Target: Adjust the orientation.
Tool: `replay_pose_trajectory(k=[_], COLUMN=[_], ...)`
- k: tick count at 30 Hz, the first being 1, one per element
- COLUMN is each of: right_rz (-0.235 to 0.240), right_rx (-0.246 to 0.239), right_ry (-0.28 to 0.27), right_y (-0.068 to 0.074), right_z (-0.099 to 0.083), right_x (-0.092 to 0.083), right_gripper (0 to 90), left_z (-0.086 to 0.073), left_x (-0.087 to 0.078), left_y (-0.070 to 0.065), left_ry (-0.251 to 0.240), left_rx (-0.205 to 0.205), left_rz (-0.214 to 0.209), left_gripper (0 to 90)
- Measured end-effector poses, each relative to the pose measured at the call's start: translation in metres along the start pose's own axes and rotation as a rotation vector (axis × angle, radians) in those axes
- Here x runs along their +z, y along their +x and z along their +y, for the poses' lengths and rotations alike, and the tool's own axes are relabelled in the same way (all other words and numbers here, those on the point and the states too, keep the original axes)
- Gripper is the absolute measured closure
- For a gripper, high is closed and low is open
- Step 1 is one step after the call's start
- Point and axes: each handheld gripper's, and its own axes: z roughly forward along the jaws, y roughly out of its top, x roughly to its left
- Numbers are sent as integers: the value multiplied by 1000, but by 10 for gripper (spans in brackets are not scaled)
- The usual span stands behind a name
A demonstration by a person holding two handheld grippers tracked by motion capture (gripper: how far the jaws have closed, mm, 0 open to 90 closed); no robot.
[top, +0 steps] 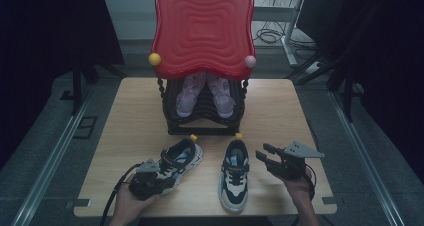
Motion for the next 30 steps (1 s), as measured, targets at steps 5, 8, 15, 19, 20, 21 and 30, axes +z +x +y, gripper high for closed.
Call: replay_pose_trajectory(k=[5, 8, 15, 19, 20, 21, 30], right_rz=[-4, -2, 0, 4, 5, 4, 11], right_rx=[3, -2, 2, 5, 5, 3, 2], right_ry=[-9, -7, -3, -6, -7, -7, -17], right_y=[-1, 0, -1, -1, -1, -1, 2], right_z=[1, 1, 1, 1, 1, 1, 4], right_x=[-2, -2, -2, -2, -2, -2, -4], right_gripper=[550, 549, 549, 550, 550, 550, 550], left_z=[-2, -4, -7, -9, -9, -10, -13], left_x=[-4, -9, -14, -17, -18, -20, -26], left_y=[7, 15, 27, 32, 33, 37, 50], left_ry=[-8, -20, -36, -42, -45, -50, -72], left_rx=[-13, -31, -56, -67, -71, -79, -109], left_rz=[-5, -4, 2, 10, 14, 21, 42], left_gripper=[895, 895, 895, 896, 895, 895, 896])
